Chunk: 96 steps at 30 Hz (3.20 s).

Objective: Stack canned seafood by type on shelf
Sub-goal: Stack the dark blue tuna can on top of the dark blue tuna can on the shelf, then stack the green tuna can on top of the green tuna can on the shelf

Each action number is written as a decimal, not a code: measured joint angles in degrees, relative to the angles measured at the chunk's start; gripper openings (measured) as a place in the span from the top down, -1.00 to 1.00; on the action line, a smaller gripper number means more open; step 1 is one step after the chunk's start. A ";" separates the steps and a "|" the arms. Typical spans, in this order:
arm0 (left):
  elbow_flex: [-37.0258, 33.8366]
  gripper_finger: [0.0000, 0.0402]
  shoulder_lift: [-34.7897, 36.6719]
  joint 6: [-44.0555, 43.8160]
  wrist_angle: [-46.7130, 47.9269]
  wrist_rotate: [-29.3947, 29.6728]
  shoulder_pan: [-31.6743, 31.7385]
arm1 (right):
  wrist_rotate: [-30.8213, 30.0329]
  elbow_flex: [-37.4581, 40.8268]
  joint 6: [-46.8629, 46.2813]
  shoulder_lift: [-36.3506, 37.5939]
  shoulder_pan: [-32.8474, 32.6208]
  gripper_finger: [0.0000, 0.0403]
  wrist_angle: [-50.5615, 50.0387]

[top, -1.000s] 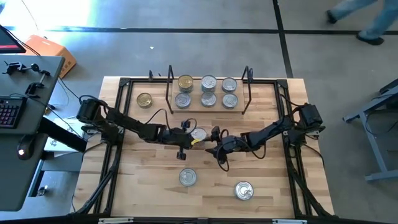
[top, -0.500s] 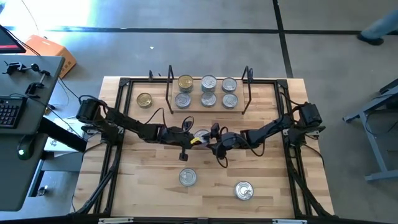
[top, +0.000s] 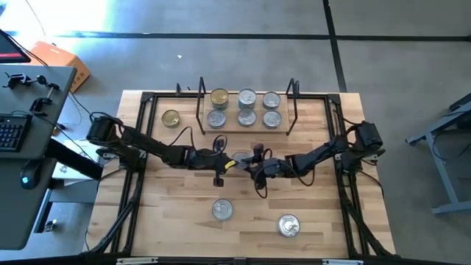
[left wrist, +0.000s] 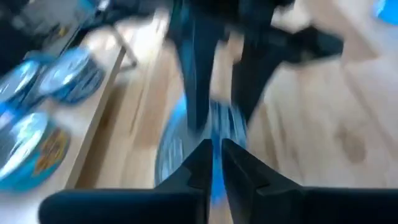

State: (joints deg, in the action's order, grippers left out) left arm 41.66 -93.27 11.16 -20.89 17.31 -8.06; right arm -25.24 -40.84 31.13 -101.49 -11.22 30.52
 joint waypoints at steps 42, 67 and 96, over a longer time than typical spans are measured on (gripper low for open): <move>-7.14 0.80 3.40 -12.47 -9.05 4.10 -5.55 | -1.40 -19.63 16.87 5.71 41.19 0.41 -42.37; -7.14 0.80 3.38 -12.55 -9.19 4.10 -5.55 | -5.30 -19.55 5.80 9.72 35.66 -0.24 -44.95; -7.11 0.80 3.34 2.11 -26.55 -6.23 -9.92 | -7.12 14.55 -31.06 6.97 -12.97 -0.25 36.64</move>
State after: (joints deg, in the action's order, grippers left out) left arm 34.54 -89.93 13.27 -47.44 11.08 -17.98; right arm -32.36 -26.29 0.08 -94.52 -24.18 67.16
